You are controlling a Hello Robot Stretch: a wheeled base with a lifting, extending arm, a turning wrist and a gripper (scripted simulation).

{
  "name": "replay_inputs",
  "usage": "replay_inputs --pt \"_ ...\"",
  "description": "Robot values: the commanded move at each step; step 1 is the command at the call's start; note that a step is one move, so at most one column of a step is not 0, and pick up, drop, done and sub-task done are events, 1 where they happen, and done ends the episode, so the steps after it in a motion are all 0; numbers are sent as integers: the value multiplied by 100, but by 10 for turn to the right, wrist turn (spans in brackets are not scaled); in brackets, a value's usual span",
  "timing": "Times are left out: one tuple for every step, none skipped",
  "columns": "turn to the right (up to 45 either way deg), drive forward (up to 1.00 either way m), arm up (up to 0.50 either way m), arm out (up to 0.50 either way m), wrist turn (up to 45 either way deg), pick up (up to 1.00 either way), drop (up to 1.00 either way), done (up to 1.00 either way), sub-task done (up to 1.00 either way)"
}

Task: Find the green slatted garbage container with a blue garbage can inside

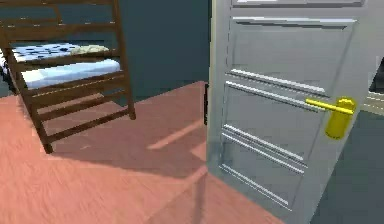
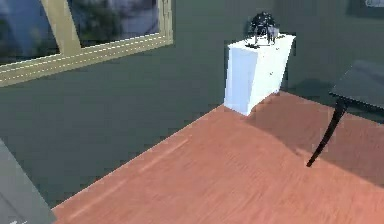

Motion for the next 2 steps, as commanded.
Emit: replay_inputs --pt "-420 0 0 0 0 0 0 0 0" --pt "0 40 0 0 0 0 0 0 0"
